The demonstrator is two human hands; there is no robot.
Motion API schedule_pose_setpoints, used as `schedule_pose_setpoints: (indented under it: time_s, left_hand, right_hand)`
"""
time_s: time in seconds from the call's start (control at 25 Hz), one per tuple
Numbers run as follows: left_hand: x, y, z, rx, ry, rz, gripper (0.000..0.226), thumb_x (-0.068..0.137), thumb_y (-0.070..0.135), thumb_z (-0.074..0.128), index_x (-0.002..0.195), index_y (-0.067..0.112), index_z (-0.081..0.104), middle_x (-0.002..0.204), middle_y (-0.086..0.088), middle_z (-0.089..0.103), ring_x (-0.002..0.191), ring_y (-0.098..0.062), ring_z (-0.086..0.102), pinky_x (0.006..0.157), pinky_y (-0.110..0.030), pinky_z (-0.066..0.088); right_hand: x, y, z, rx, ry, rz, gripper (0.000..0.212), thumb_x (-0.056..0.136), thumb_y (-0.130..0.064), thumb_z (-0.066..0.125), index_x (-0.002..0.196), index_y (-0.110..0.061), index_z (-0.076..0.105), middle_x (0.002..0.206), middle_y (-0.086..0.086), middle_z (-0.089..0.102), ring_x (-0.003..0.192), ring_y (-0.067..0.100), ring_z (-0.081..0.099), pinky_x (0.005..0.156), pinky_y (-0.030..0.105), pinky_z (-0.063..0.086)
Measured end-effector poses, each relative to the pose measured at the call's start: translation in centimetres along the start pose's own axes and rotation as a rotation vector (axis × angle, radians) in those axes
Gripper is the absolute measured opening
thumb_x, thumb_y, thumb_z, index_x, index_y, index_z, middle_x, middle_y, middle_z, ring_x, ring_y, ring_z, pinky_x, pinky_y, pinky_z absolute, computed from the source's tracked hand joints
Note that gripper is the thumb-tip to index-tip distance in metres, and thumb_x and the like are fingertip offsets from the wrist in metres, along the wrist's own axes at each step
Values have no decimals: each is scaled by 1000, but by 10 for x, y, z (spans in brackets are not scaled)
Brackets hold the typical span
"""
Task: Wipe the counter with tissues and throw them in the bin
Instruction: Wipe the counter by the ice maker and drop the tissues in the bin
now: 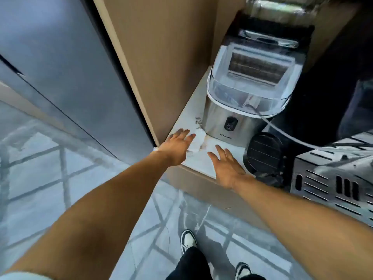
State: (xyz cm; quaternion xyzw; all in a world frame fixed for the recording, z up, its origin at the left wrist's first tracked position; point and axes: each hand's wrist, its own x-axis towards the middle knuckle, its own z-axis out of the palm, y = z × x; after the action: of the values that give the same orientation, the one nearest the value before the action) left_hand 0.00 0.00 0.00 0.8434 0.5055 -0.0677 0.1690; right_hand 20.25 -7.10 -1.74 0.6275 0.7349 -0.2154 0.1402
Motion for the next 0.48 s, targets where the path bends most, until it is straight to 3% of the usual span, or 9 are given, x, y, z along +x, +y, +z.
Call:
schedule_pose_setpoints:
  time_s: [0.16, 0.32, 0.48]
  left_hand:
    - [41, -4, 13, 37, -87, 153, 71, 90, -2, 49, 155, 17, 24, 167, -8, 9, 154, -26, 3, 125, -41, 13]
    - [65, -7, 27, 52, -105, 210, 72, 89, -4, 54, 153, 18, 30, 167, -5, 12, 154, -24, 5, 125, -37, 14]
    - [73, -10, 35, 40, -75, 206, 67, 84, -4, 61, 146, 17, 44, 160, -5, 30, 150, -25, 20, 116, -42, 35]
  right_hand:
    - [12, 13, 7, -9, 15, 135, 93, 81, -5, 68, 153, -21, 12, 162, 9, -3, 148, 35, 3, 118, 49, 24]
    - [20, 15, 17, 55, 74, 170, 84, 79, -4, 66, 150, -18, 24, 159, 7, 11, 140, 31, 19, 114, 45, 30]
    - [23, 15, 22, 46, 197, 204, 59, 87, -3, 53, 143, -17, 39, 151, 5, 29, 131, 30, 32, 110, 43, 31]
